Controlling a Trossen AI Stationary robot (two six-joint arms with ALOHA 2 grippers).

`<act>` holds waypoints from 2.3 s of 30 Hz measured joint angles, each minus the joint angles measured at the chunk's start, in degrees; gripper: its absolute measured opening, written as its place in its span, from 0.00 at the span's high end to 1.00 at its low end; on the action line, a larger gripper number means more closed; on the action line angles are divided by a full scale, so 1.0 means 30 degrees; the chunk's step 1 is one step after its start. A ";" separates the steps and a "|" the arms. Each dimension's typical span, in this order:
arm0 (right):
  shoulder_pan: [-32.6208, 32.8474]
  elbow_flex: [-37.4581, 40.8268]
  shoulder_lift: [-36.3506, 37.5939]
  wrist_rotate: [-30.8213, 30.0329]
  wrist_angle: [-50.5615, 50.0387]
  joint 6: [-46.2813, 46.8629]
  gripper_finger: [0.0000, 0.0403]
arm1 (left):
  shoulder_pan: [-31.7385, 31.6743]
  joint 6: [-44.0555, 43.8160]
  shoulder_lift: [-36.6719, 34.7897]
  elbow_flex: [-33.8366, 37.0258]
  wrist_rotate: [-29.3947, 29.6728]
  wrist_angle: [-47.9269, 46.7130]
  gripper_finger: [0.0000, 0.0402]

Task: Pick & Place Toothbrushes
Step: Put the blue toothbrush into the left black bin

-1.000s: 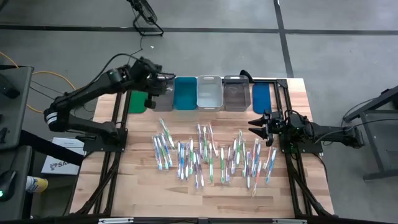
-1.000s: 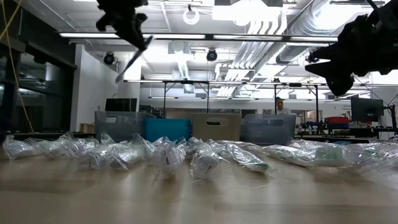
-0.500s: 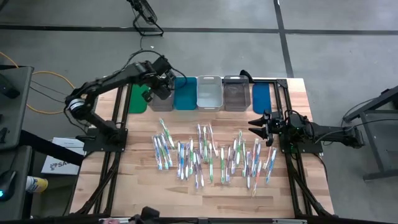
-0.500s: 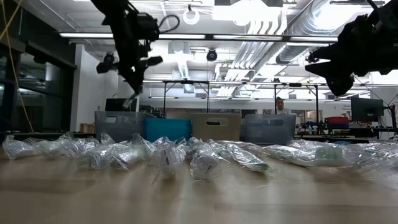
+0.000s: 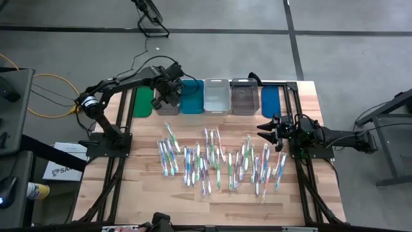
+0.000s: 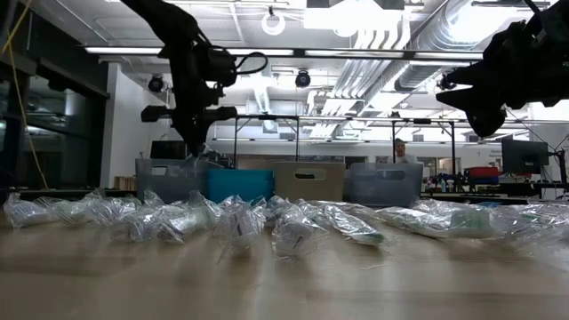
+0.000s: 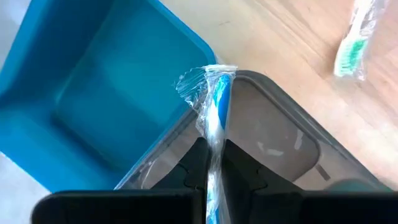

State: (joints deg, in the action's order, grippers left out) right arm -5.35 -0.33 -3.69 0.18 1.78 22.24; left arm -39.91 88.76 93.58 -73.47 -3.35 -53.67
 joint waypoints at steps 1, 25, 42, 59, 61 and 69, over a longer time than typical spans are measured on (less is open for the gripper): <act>-0.0003 0.0000 -0.0004 -0.0002 0.0000 0.0000 0.56 | -0.0125 0.0126 0.0066 0.0000 -0.0157 0.0006 0.95; -0.0004 -0.0002 0.0001 -0.0004 0.0000 0.0000 0.56 | -0.1776 0.4476 0.0525 0.0015 0.0486 0.0327 0.84; 0.0003 0.0003 0.0001 -0.0005 0.0002 0.0000 0.56 | 0.0301 0.2371 0.0323 0.0015 0.2663 0.0171 0.63; -0.0004 -0.0002 -0.0005 0.0002 0.0000 0.0000 0.56 | 0.3479 -0.4171 -0.2469 0.0007 0.0821 -0.4413 0.63; -0.0002 0.0003 -0.0003 0.0000 0.0003 0.0000 0.56 | 0.3866 -0.6872 -0.2462 0.0007 0.0616 -0.5381 0.63; 0.0003 -0.0002 0.0001 -0.0005 0.0000 0.0000 0.56 | 0.5747 -1.5253 -0.2433 0.0007 -0.0275 -0.7513 0.63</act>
State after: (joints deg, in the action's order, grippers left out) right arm -5.34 -0.34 -3.69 0.16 1.78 22.24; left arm -22.67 43.00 86.28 -73.45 -4.18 -76.20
